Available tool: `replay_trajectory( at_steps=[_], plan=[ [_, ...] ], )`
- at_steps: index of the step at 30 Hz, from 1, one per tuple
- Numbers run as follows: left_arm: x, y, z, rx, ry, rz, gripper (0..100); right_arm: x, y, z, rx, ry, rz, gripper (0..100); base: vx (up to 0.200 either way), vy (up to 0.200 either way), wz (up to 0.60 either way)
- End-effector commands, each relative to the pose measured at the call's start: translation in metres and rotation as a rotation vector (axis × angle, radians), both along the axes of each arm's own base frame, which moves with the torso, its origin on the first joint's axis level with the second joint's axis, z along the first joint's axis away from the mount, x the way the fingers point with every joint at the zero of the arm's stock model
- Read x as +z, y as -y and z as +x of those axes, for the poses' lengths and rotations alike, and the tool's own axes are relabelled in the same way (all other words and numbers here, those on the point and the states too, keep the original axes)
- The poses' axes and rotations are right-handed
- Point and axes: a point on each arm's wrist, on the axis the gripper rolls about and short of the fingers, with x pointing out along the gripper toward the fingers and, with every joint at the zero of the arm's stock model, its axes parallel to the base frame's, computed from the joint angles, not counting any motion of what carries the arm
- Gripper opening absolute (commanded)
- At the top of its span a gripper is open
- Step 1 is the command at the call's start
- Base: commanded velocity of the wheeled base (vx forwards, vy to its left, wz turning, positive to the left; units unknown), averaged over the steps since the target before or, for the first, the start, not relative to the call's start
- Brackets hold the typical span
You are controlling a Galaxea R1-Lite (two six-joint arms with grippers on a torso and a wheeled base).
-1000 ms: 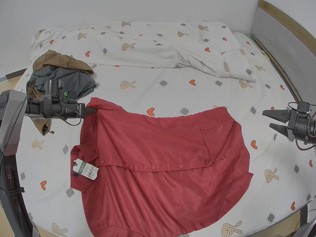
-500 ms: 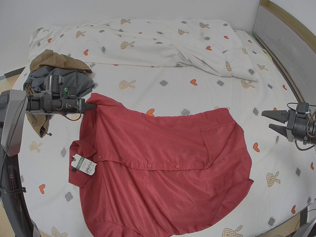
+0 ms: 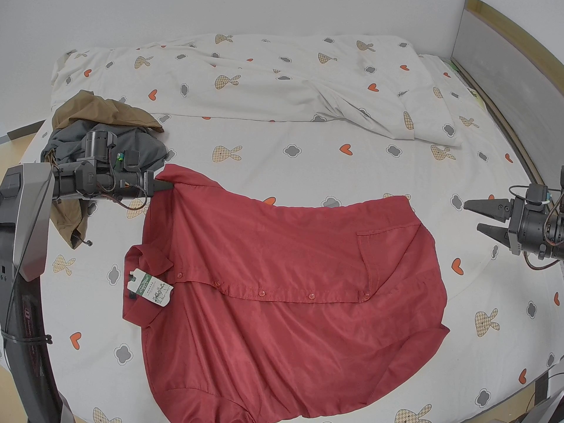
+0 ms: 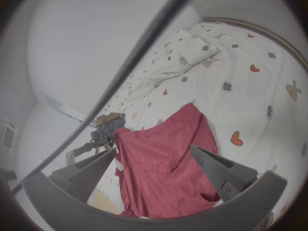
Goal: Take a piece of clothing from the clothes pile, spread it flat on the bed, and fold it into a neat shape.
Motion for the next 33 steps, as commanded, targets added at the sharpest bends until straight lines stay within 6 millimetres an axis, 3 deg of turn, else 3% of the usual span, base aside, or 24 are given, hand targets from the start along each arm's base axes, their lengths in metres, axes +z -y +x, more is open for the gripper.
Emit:
replay_trajectory(
  at_steps=[1,4,10,11,18,21,22,23,24,26,28,29,30,33],
  plan=[
    [-0.004,-0.001,0.0,0.007,-0.046,-0.011,0,-0.003,0.0,0.003,0.002,-0.012,0.001,100,0.0,0.0,0.0],
    [-0.011,-0.003,-0.002,0.011,-0.105,-0.016,0,-0.003,0.0,0.003,0.002,-0.013,0.002,100,0.0,0.0,0.0],
    [-0.044,-0.007,-0.007,0.021,-0.289,-0.033,0,-0.006,0.0,0.005,0.003,-0.025,0.004,100,0.0,0.0,0.0],
    [-0.045,-0.009,-0.006,0.024,-0.292,-0.034,100,-0.006,0.0,0.006,0.003,-0.025,0.004,100,0.0,0.0,0.0],
    [-0.034,-0.022,-0.014,0.051,-0.301,-0.037,100,-0.012,-0.005,0.012,0.027,-0.052,0.003,100,0.0,0.0,0.0],
    [-0.008,-0.037,-0.027,0.08,-0.286,-0.036,100,-0.017,-0.01,0.022,0.045,-0.075,0.003,100,0.0,0.0,0.0],
    [-0.008,-0.037,-0.027,0.08,-0.286,-0.036,100,-0.017,-0.01,0.022,0.045,-0.075,0.003,100,0.0,0.0,0.0],
    [0.021,-0.047,-0.041,0.082,-0.22,0.002,100,-0.024,-0.012,0.038,0.055,-0.099,0.003,100,0.0,0.0,0.0],
    [0.026,-0.05,-0.05,0.072,-0.208,0.026,100,-0.027,-0.011,0.048,0.053,-0.109,0.003,100,0.0,0.0,0.0],
    [0.024,-0.053,-0.065,0.049,-0.212,0.062,100,-0.035,-0.011,0.066,0.053,-0.131,0.001,100,0.0,0.0,0.0],
    [0.021,-0.057,-0.097,0.01,-0.223,0.119,100,-0.053,-0.008,0.101,0.054,-0.15,-0.027,100,0.0,0.0,0.0],
    [0.021,-0.057,-0.097,0.01,-0.223,0.119,100,-0.053,-0.008,0.101,0.054,-0.15,-0.027,100,0.0,0.0,0.0],
    [0.022,-0.056,-0.12,0.007,-0.249,0.118,100,-0.068,-0.006,0.131,0.039,-0.149,-0.069,100,0.0,0.0,0.0],
    [0.026,-0.053,-0.147,0.011,-0.278,0.104,100,-0.092,-0.005,0.171,0.001,-0.157,-0.101,100,0.0,0.0,0.0]
  ],
)
